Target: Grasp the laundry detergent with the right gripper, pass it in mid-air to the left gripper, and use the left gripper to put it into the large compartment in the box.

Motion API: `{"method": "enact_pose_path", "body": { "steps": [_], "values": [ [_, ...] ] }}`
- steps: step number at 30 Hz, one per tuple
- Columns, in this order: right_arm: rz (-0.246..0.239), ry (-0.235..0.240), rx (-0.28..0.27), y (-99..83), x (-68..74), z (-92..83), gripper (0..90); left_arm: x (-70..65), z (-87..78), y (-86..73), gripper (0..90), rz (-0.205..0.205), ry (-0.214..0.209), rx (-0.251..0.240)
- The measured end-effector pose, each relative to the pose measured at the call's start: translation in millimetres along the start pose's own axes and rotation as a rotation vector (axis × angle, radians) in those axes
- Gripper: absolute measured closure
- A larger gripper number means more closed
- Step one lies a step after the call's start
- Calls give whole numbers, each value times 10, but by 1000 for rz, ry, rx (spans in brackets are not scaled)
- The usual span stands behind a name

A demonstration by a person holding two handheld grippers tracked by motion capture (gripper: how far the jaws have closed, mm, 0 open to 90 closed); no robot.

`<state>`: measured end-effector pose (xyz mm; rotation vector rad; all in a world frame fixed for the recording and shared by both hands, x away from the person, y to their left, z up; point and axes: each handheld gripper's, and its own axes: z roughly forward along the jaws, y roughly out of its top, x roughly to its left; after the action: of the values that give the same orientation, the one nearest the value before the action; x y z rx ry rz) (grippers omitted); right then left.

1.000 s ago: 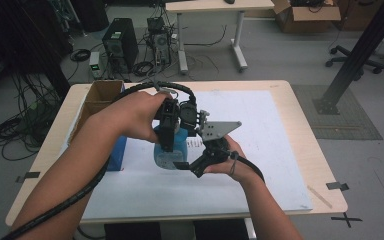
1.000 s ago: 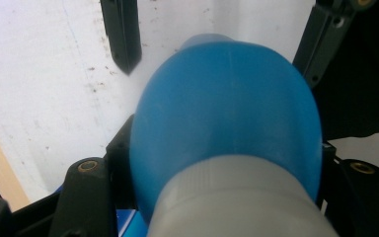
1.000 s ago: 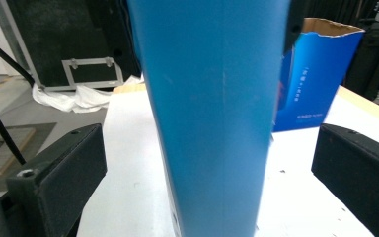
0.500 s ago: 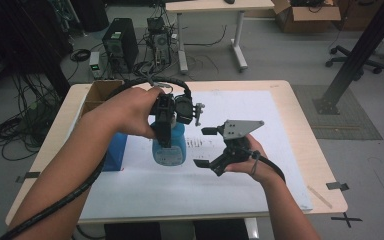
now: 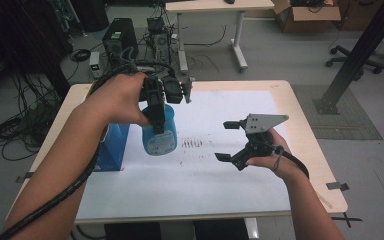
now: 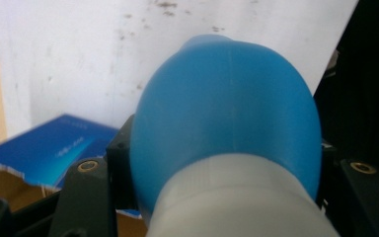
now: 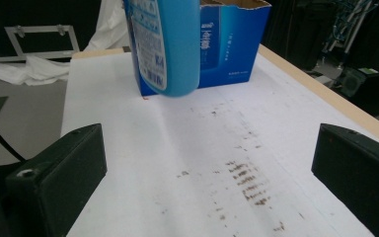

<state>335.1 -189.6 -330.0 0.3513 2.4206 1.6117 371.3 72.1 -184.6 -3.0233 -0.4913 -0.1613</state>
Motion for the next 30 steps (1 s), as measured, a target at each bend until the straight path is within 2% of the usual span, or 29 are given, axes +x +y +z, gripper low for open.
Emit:
{"method": "enact_pose_path", "body": {
  "steps": [1, 2, 4, 7, 14, 16, 20, 26, 27, 28, 29, 30],
  "values": [
    [-2, -4, 2, 8, -7, -22, 0, 15, -10, -5, 385, -14, 4, 1],
    [-3, -6, 2, 15, -11, -36, 0, 36, -25, -13, 384, -47, 4, 0],
    [-8, -10, 6, 35, -23, -75, 0, 63, -52, -26, 385, -78, 8, -3],
    [-8, -18, 7, 50, -49, -129, 0, 126, -139, -62, 384, -131, -7, -12],
    [-4, -37, 9, 73, -97, -229, 0, 188, -314, -125, 384, -205, -6, -36],
    [-7, -41, 10, 81, -107, -246, 0, 208, -354, -142, 384, -215, -3, -38],
    [-5, -46, 18, 101, -123, -279, 1, 261, -412, -177, 385, -269, -4, -38],
    [-22, -55, 69, 153, -187, -364, 1, 363, -525, -278, 384, -350, -17, -51],
    [-26, -56, 83, 168, -201, -380, 1, 406, -566, -326, 384, -378, -21, -52],
    [-26, -56, 83, 168, -201, -380, 1, 406, -566, -326, 384, -378, -21, -52],
    [-39, -57, 124, 199, -234, -411, 1, 429, -588, -353, 384, -394, -22, -50],
    [-39, -57, 124, 199, -234, -411, 1, 453, -608, -383, 384, -415, -23, -51]
  ]
}}
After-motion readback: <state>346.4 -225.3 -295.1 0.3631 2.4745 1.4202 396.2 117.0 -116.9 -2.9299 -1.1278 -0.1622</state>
